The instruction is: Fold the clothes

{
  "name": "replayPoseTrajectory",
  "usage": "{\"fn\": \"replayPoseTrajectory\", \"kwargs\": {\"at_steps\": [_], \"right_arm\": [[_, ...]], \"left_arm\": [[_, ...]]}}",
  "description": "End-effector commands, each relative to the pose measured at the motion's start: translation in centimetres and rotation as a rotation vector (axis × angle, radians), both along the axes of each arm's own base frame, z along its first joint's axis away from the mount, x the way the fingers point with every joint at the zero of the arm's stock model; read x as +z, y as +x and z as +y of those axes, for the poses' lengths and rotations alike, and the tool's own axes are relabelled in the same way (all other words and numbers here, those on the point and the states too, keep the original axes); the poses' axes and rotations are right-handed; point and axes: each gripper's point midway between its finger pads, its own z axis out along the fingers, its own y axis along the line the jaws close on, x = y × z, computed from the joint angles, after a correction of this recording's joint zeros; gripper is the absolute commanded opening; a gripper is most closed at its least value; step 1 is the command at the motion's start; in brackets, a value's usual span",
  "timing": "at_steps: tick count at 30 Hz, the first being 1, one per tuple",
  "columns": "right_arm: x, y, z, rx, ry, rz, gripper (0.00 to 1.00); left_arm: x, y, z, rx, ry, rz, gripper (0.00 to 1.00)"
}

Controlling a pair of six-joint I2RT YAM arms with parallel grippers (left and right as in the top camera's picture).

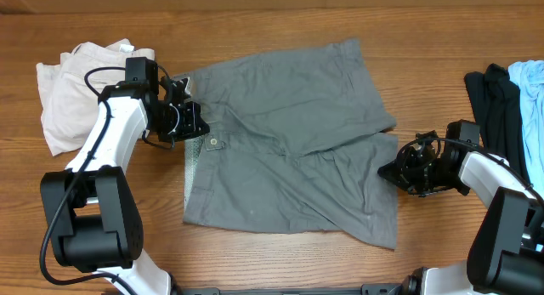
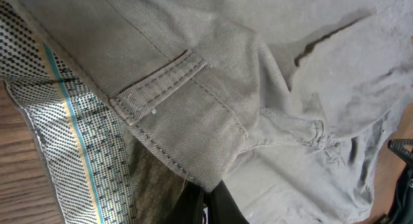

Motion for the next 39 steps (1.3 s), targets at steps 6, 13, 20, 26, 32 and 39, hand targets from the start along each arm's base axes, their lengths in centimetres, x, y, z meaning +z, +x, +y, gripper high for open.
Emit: {"fn": "replayPoseTrajectory", "kwargs": {"at_steps": [6, 13, 20, 26, 32, 39], "right_arm": [[-2.7, -1.9, -3.6, -0.12, -0.224, 0.173, 0.04], [-2.1, -1.1, -4.0, -0.152, -0.15, 0.126, 0.04], [-2.1, -1.1, -4.1, -0.162, -0.142, 0.125, 0.04], [-3.3, -1.0, -3.3, -0.156, -0.195, 0.119, 0.04], [-3.4, 0.2, -2.7, -0.132, -0.207, 0.058, 0.04], [-2.7, 1.9, -2.8, -0.144, -0.179, -0.02, 0.04]], "left_arm": [[2.1, 0.9, -0.1, -0.015, -0.018, -0.07, 0.04], [2.1, 0.9, -0.1, -0.02, -0.017, -0.072, 0.04], [2.1, 0.9, -0.1, -0.022, -0.016, -0.075, 0.04], [2.1, 0.9, -0.1, -0.021, -0.016, -0.073, 0.04], [2.1, 0.8, -0.1, -0.021, -0.016, -0.071, 0.04], [2.1, 0.8, -0.1, -0.021, -0.017, -0.068, 0.04]]}}
